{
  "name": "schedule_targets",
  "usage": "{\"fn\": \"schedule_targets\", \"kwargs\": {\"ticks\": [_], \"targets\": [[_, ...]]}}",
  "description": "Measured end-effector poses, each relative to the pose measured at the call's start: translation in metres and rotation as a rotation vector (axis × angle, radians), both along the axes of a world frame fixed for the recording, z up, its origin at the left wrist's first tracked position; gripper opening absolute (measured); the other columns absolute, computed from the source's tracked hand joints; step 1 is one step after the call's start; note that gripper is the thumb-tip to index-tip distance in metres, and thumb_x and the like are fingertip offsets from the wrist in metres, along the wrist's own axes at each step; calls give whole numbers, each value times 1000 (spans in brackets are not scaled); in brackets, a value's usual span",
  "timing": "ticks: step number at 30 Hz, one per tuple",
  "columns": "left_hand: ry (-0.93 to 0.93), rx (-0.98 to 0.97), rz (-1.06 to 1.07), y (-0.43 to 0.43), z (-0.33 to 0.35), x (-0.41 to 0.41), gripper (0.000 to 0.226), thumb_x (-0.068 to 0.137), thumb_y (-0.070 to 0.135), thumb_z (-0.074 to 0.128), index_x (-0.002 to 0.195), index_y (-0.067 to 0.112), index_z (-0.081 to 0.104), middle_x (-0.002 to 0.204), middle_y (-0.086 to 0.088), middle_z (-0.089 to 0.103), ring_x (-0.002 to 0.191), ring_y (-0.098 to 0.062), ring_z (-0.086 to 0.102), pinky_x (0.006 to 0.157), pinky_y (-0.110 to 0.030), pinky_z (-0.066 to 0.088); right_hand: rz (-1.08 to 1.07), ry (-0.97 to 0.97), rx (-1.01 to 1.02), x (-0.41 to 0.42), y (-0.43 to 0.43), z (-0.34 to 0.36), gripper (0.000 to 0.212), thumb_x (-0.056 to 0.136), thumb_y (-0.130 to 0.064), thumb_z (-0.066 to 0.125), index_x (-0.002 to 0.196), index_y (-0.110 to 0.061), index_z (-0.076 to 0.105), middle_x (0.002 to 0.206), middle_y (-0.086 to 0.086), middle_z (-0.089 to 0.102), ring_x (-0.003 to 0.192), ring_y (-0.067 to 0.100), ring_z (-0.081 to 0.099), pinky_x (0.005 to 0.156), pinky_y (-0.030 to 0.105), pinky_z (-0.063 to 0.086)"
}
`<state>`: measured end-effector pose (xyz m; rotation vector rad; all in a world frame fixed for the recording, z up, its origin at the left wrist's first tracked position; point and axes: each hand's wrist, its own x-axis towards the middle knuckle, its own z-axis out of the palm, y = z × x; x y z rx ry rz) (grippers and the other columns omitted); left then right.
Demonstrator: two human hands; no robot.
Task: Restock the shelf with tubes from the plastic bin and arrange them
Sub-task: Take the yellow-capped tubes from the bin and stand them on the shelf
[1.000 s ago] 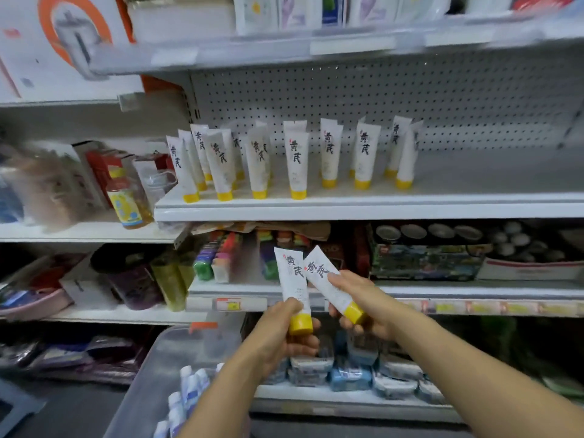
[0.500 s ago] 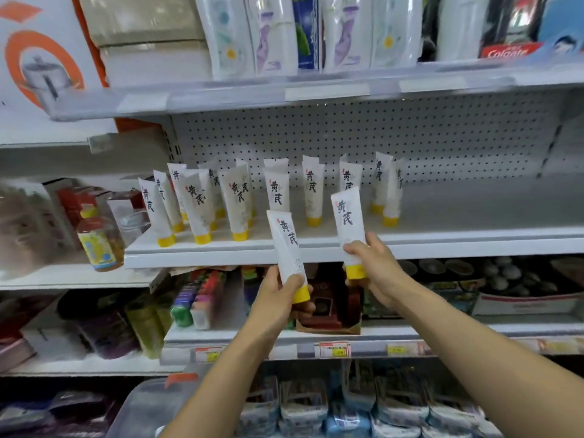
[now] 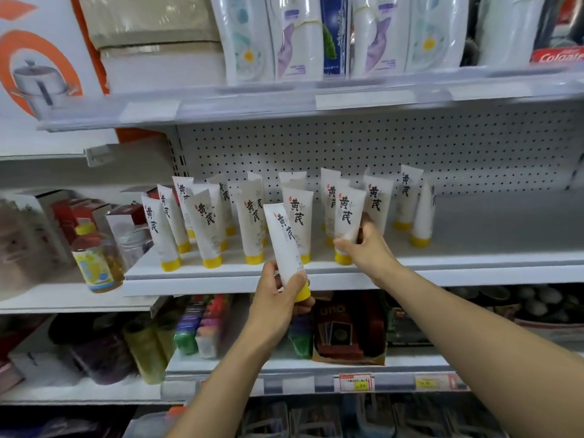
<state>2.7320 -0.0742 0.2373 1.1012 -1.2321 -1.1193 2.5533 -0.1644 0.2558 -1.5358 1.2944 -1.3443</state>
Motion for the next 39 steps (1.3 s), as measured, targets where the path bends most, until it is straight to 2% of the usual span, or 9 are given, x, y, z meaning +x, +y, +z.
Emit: {"fn": "schedule_targets", "kwargs": {"ticks": [12,15,18,21,25,28,31,34,39], "targets": [[-3,-8,-6,-4,-4,-2,29,93,21,59,119,17,47,108,-15,63,78,-28,70,71,-37,60,-28,134,40,-2,-2,-7,52,88,-16,67,131,-12,37,122,3,55,111,18,54,93,32,45],[-16,-26,30,0,-4,-7,26,92,23,60,116,21,48,106,-13,65,82,-30,70,71,-37,60,-187,256,-34,-10,10,-11,53,88,-28,65,130,-12,37,127,3,49,119,19,48,99,37,43],[-38,-62,64,7,-3,-22,31,92,25,62,118,20,47,105,-8,65,78,-25,70,66,-27,57,-268,264,-236,-17,35,-12,31,88,-32,63,113,-21,47,105,-7,51,101,15,50,84,31,44],[-110,-90,102,11,-1,-47,36,89,30,66,119,22,47,106,1,64,80,-15,69,62,-18,53,5,152,-195,-22,57,-5,18,88,-31,67,100,-19,61,91,-4,62,80,4,55,70,16,41],[-255,-134,98,8,-6,-77,30,85,26,68,102,39,46,101,3,67,84,-15,69,78,-39,59,285,179,-111,-35,73,5,27,83,-22,74,108,-17,67,94,1,69,75,0,57,64,10,44],[-321,-121,63,4,-4,-93,35,75,28,66,99,42,45,97,5,66,79,-19,70,75,-49,58,286,203,-87,-50,71,9,28,79,-18,78,104,-25,67,101,-2,72,84,7,62,74,17,49],[-407,-102,12,3,2,-102,45,77,42,70,113,37,43,105,12,62,81,-15,69,77,-44,58,216,221,-87,-64,62,10,28,77,-17,79,103,-20,67,95,-1,71,80,4,63,74,23,50],[-491,-81,25,1,6,-102,48,84,42,66,124,32,42,115,13,57,87,-10,66,84,-35,55,118,221,-100,-76,49,12,26,78,-15,78,100,-17,63,83,-8,66,68,-6,59,61,10,45],[-502,-79,42,-4,6,-94,31,86,38,64,114,31,52,108,15,59,85,-11,67,86,-38,54,-25,249,-24,-87,21,15,32,79,-21,77,105,-12,60,93,2,67,83,16,64,71,26,52]]}}
